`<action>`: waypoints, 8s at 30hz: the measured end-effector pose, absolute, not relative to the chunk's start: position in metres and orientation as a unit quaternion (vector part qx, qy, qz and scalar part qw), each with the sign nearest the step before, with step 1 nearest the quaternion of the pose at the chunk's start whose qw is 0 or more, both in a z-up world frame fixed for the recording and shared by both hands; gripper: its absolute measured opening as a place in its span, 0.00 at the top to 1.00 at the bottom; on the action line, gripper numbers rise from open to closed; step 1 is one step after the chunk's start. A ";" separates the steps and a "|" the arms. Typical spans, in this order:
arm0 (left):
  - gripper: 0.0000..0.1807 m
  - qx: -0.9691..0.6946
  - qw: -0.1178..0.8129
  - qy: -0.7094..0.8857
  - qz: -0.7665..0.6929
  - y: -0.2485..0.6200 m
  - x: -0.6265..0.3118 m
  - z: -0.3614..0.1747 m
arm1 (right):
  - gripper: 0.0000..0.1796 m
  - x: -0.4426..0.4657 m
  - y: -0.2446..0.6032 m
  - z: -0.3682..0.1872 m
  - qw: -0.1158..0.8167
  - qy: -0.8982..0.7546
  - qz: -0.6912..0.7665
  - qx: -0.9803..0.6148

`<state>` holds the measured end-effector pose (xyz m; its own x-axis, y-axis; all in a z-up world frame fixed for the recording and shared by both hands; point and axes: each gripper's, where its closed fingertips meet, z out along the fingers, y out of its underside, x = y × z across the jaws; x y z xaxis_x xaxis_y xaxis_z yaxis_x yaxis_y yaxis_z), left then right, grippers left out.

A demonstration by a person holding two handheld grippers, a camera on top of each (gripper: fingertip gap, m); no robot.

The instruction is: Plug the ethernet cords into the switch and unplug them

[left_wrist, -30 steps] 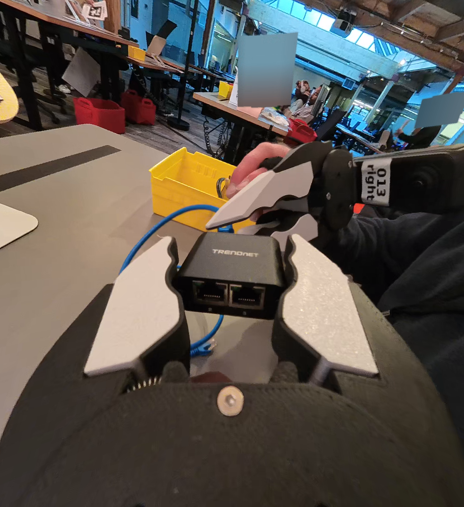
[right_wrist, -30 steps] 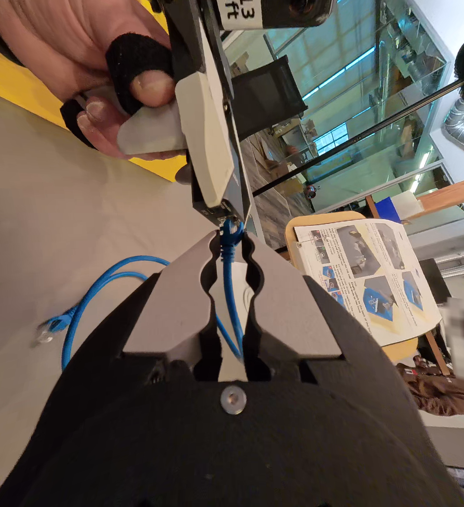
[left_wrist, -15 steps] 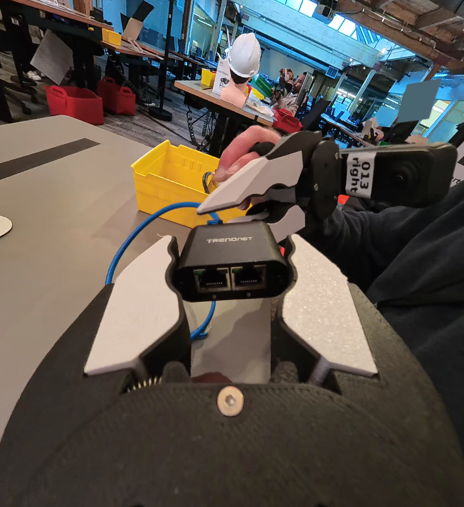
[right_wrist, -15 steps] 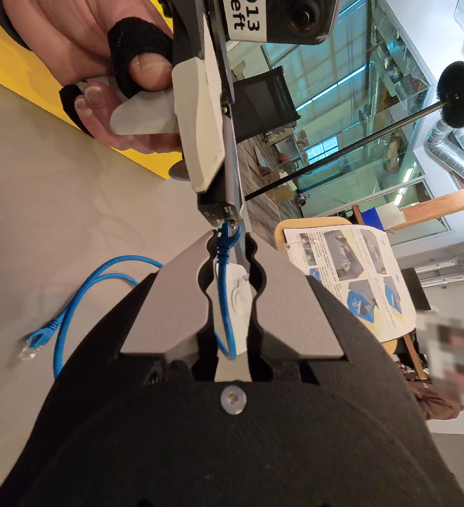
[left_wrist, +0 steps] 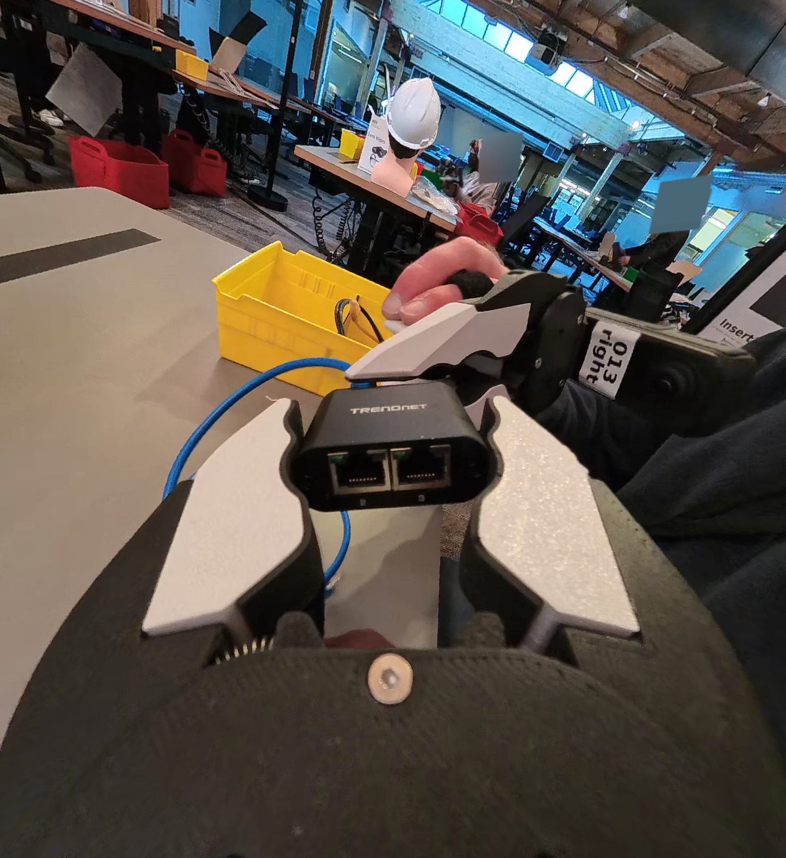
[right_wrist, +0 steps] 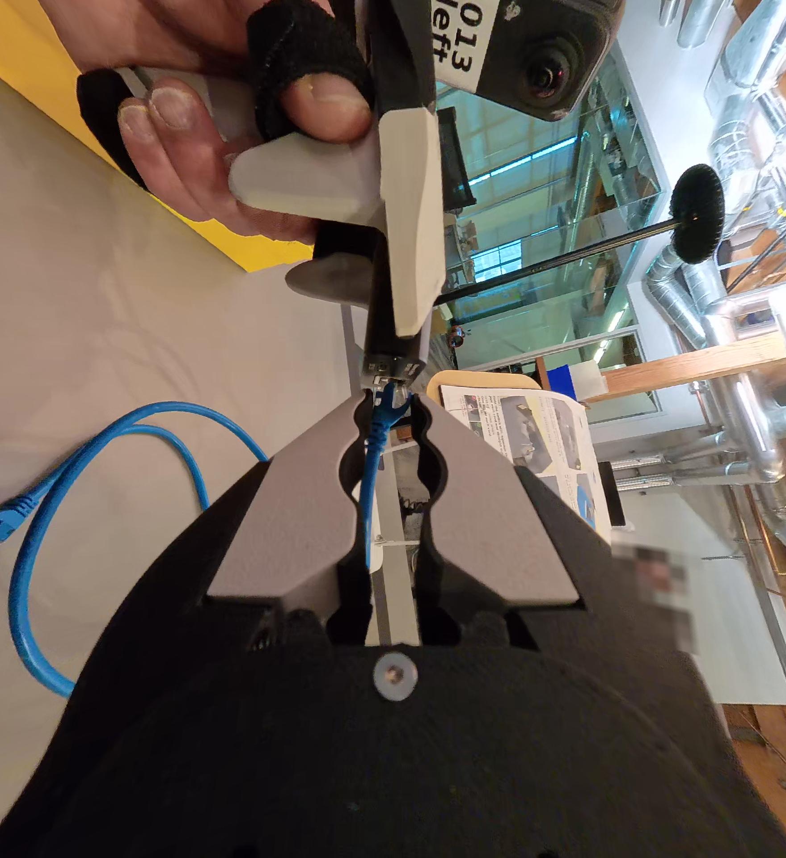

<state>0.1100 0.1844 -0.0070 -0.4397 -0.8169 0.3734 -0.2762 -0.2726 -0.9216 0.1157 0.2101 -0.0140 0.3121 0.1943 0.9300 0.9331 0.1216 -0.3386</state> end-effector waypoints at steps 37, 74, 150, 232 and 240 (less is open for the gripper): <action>0.59 -0.463 0.163 0.573 -0.656 0.176 0.109 -0.003 | 0.94 0.116 0.197 -0.014 0.475 -0.554 -0.320 -0.604; 0.59 -0.499 0.242 0.572 -0.604 0.224 0.101 0.003 | 0.94 0.276 0.131 0.158 0.548 -0.293 -0.414 -0.665; 0.59 -0.466 0.116 0.585 -0.654 0.148 0.110 -0.028 | 0.73 0.096 0.177 -0.037 0.502 -0.520 -0.301 -0.622; 0.47 -0.867 0.239 0.435 -0.034 0.474 -0.261 -0.148 | 0.74 0.486 -0.063 -0.170 0.225 0.055 -0.014 -0.973; 0.83 -0.866 0.163 0.437 -0.179 0.461 -0.238 -0.188 | 0.77 0.469 -0.034 -0.193 0.240 0.104 0.018 -0.965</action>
